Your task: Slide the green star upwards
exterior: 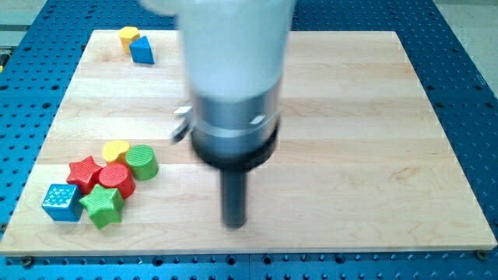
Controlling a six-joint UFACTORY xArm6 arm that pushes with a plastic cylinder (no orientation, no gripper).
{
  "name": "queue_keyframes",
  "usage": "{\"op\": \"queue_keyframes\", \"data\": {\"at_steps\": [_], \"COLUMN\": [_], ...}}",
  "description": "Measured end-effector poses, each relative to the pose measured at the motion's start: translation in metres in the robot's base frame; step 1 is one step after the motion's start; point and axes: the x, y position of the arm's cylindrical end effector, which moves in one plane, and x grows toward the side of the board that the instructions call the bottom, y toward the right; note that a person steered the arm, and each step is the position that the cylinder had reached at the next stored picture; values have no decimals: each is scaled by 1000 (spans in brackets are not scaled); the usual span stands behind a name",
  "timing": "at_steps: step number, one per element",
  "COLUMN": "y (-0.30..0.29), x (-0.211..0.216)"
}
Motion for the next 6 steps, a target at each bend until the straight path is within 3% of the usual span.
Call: {"op": "queue_keyframes", "data": {"at_steps": [4, 5, 6], "y": [-141, -139, -129], "x": [1, -16, -66]}}
